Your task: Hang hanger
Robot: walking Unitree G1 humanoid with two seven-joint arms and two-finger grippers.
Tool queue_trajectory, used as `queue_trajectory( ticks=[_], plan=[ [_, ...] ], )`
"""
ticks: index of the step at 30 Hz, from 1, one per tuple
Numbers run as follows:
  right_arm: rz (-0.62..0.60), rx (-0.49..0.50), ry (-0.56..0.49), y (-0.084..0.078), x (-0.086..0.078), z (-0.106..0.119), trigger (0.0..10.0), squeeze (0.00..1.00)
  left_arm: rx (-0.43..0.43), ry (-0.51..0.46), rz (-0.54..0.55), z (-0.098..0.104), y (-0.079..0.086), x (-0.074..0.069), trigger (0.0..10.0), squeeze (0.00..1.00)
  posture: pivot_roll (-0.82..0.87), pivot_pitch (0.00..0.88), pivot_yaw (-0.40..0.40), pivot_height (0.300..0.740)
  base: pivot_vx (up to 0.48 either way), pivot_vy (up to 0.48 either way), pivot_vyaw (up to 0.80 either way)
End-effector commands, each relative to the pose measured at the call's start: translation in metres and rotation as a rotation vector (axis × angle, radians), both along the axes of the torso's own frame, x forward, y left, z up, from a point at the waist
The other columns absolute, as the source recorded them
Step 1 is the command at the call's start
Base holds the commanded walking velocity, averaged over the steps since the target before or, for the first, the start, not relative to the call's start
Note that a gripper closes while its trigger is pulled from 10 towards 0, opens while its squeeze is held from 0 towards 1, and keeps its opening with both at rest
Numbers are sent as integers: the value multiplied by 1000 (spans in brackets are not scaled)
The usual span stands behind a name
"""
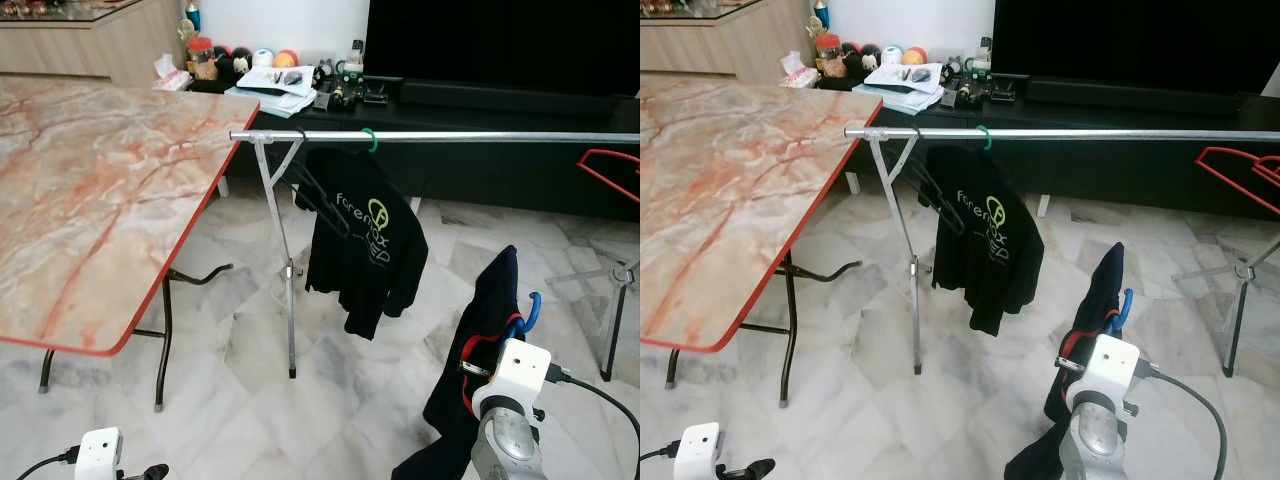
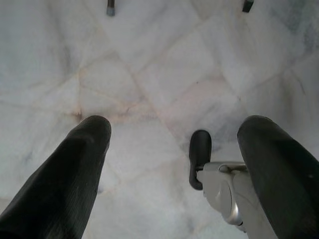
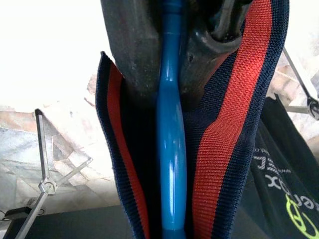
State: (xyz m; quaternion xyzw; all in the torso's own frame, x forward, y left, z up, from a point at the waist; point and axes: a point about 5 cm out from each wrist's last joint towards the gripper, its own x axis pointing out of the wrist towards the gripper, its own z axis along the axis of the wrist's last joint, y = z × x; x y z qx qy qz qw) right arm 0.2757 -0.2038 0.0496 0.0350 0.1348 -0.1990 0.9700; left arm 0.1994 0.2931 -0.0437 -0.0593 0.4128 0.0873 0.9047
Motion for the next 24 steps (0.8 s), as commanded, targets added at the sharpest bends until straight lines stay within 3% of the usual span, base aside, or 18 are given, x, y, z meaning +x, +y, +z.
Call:
queue_trajectory(
  ticks=[1,24],
  plan=[
    [-2,-9,-21,-1,2,3,10000,0,-2,13,1,-2,1,-5,10000,0,39,58,31,740,-292,0,0],
    [-17,-16,-15,-2,4,3,10000,0,-4,5,7,-2,1,-4,10000,0,44,59,31,740,-300,0,0]
  ],
)
